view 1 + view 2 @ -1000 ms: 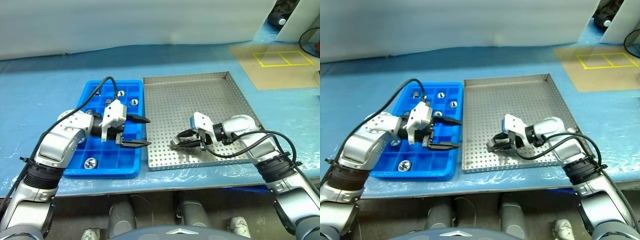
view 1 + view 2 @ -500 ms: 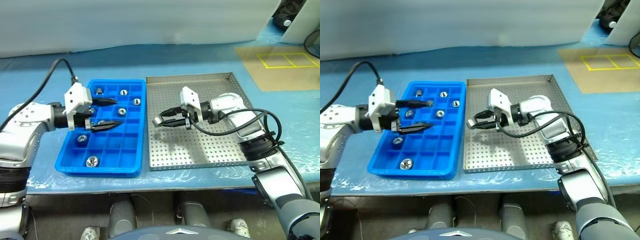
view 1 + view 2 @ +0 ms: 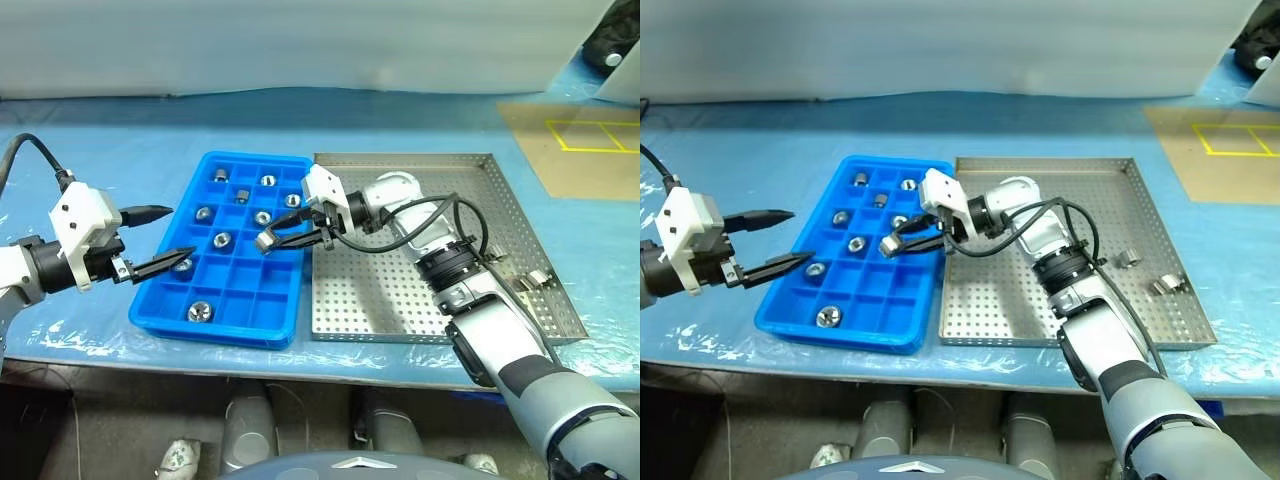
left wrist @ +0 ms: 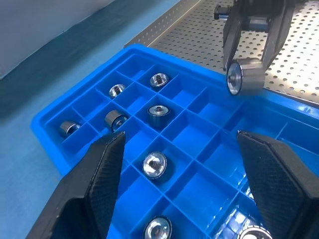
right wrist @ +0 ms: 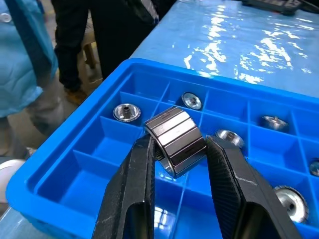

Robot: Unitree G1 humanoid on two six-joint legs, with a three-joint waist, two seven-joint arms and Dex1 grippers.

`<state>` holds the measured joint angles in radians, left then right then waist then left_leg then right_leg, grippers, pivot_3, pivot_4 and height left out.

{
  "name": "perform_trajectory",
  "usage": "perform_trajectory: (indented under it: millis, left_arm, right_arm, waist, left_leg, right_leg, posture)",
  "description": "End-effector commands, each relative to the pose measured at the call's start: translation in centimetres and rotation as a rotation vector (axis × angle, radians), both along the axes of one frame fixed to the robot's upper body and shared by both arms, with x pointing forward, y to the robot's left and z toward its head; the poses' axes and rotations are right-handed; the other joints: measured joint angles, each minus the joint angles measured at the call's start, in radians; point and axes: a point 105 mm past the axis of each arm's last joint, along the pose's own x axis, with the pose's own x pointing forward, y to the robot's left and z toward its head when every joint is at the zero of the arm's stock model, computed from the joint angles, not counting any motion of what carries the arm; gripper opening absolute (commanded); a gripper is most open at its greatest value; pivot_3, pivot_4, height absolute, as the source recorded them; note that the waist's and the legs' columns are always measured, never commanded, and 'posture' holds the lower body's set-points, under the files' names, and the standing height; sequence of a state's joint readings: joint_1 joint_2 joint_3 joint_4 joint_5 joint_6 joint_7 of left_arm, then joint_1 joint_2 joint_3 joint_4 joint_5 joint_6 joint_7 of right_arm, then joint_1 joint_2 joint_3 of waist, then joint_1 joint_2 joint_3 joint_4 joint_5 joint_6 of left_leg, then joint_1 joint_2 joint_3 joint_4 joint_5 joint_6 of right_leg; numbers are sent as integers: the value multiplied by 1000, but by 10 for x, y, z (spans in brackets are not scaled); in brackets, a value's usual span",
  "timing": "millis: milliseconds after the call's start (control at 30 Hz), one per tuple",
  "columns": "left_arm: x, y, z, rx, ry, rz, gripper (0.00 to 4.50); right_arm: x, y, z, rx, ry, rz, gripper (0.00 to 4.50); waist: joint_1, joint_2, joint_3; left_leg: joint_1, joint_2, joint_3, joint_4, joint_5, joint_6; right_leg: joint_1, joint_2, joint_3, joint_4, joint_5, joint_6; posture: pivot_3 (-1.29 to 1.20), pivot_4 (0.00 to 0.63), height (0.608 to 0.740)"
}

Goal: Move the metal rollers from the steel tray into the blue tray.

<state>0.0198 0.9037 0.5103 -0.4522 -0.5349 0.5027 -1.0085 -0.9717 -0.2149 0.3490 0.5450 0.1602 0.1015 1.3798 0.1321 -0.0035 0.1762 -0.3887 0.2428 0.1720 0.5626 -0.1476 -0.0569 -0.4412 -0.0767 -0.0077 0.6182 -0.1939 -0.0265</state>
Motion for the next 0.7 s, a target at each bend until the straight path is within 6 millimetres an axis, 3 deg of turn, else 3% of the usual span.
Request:
perform_trajectory:
  millis: [33, 300, 667, 700]
  left_arm:
    - [-7, -2, 11, -6, -52, 14, 3746]
    - [-10, -9, 9, -21, -50, 15, 3746]
    - [-5, -13, 10, -32, -53, -3, 3746]
    - [-5, -14, 10, -32, -52, -4, 3746]
  right_arm:
    - [0, 12, 11, 24, -51, 40, 1104]
    - [1, 26, 4, 50, -57, 22, 1104]
    - [3, 29, 4, 76, -90, -2, 1104]
    - [3, 29, 5, 83, -95, 0, 1639]
  waist:
    - [5, 0, 0]
    - [20, 0, 0]
    - [20, 0, 0]
    - [20, 0, 0]
  left_leg:
    - [0, 0, -1, 0, 0, 0]
    - [-2, 0, -2, 0, 0, 0]
    - [-6, 0, -2, 0, 1, -1]
    - [-7, 0, -2, 0, 1, -1]
  right_leg:
    - [0, 0, 0, 0, 0, 0]
    - [-2, 0, -1, 0, 0, 0]
    - [-5, 0, -1, 0, 0, 0]
    - [-6, 0, -1, 1, 0, 0]
  posture:
    - [325, 150, 740]
    - [327, 150, 740]
    - [309, 150, 740]
    - [309, 150, 740]
